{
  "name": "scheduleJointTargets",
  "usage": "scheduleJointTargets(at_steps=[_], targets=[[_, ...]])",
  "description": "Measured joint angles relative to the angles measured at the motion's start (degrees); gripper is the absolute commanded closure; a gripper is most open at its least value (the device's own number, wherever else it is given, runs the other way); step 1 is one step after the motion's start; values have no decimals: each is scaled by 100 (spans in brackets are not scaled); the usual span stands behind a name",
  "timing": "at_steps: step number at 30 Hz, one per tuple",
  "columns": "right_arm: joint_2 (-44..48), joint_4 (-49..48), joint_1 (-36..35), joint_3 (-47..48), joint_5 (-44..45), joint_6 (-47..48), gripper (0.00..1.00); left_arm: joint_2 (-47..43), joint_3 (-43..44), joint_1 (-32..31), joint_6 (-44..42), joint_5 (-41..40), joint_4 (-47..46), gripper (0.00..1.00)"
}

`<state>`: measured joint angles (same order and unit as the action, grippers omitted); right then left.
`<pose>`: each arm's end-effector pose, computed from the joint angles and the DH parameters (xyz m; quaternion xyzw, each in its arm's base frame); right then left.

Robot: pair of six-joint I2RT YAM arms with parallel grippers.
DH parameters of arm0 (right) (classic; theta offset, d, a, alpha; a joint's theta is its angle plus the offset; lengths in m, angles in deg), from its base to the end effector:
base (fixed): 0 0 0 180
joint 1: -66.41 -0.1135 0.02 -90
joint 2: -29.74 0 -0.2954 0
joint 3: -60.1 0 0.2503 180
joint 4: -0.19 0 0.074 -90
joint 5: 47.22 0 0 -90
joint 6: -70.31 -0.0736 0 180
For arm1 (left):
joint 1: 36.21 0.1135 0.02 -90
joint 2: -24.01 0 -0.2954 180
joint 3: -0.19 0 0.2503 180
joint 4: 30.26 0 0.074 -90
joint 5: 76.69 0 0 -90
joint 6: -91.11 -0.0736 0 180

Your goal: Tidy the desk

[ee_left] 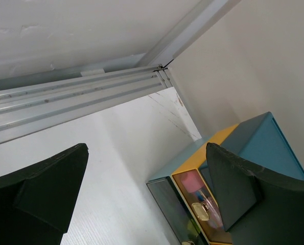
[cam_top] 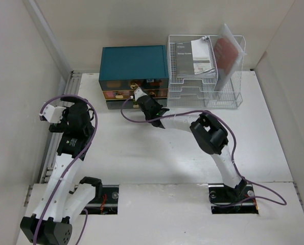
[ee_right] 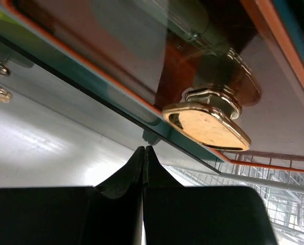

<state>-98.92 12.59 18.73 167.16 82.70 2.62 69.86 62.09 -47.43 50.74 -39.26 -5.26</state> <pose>0.4021 0.3715 0.1791 -0.3447 0.7718 -0.1972 0.4967 0.1802 0.0238 0.3762 -0.4959 0.5489 -0.0048 0.6728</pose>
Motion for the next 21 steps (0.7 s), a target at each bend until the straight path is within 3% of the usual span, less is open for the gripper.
scheduleJointTargets(at_steps=[15,18,21], targets=[[-125,-1366,-133,-247,785,597,100,0,0,0,-4,4,-11,0],[151,-1093,-205,-710,435,649,100,0,0,0,-28,9,-13,0],[833,-304,-369,-1198,-614,693,100,0,0,0,-72,70,-22,0]])
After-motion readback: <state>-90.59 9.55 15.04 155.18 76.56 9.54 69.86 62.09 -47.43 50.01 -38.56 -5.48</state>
